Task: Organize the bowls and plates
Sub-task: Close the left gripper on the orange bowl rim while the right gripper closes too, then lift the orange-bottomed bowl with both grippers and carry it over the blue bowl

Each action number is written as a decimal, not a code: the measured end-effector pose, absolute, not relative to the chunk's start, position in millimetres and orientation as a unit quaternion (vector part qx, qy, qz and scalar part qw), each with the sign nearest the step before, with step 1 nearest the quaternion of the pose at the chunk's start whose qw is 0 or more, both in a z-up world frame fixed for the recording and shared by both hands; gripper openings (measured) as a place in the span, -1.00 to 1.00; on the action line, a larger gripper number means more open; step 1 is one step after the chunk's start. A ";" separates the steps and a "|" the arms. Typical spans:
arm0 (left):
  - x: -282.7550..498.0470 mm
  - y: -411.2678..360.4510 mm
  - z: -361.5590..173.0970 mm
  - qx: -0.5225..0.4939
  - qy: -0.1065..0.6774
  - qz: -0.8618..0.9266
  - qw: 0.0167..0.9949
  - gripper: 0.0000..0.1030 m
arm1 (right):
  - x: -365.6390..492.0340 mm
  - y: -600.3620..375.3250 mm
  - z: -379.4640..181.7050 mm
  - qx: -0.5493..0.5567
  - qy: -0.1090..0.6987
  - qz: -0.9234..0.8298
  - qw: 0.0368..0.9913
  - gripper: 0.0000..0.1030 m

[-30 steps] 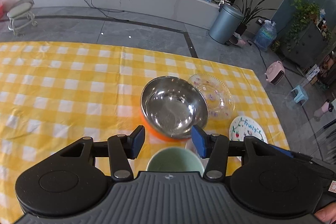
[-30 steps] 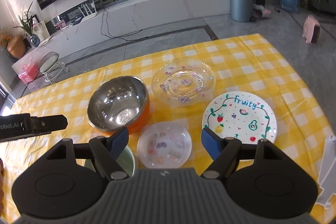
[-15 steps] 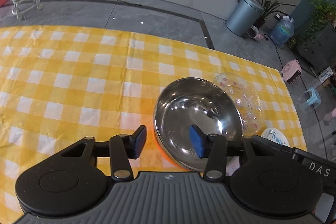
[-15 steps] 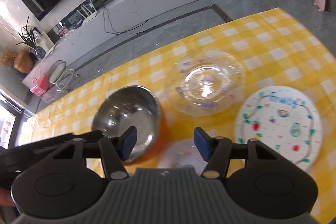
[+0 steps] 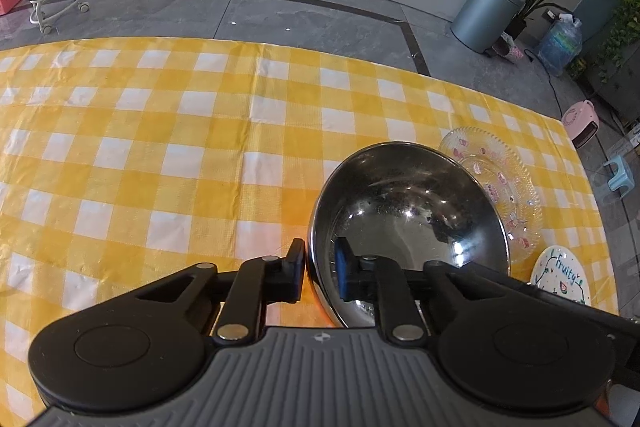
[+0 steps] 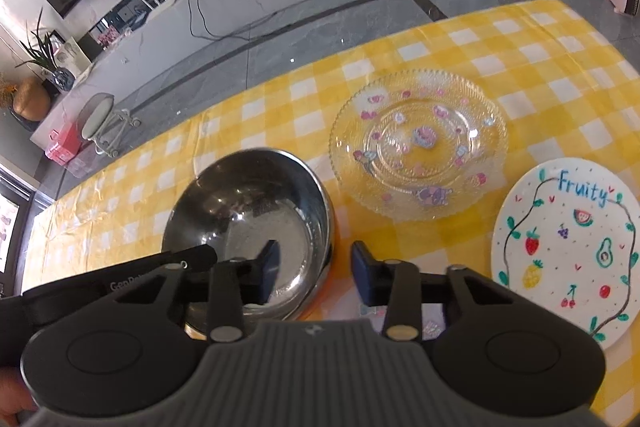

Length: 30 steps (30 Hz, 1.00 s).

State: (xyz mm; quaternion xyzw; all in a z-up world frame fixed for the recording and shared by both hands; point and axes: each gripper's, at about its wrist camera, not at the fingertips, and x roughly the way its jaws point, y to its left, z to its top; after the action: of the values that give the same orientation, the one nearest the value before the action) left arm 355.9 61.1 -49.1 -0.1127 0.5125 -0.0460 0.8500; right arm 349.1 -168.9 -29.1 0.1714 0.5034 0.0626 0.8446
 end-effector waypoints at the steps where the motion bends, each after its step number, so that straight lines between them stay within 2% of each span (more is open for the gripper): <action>1: 356.1 60.5 -49.2 -0.109 0.513 -0.044 0.850 -0.75 | 349.9 -168.0 -30.9 0.173 0.507 0.064 0.842 -0.35; 6: 357.1 57.9 -48.1 -0.100 0.516 -0.040 0.850 -0.81 | 352.8 -165.2 -36.9 0.169 0.515 0.055 0.839 -0.53; 8: 357.2 58.1 -47.3 -0.100 0.516 -0.037 0.850 -0.82 | 353.6 -165.9 -38.6 0.167 0.517 0.049 0.838 -0.72; 16: 351.2 58.1 -32.2 -0.092 0.499 -0.038 0.861 -0.83 | 351.5 -168.5 -31.4 0.177 0.510 0.046 0.841 -0.75; 30: 316.2 65.3 15.0 -0.087 0.468 -0.040 0.879 -0.83 | 322.2 -166.8 17.0 0.180 0.479 0.066 0.857 -0.75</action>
State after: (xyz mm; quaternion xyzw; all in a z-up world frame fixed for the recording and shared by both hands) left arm 316.2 65.3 15.0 -0.0867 0.4679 -0.0400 0.8786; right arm 322.2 -166.8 17.0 0.1797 0.4794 0.0657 0.8565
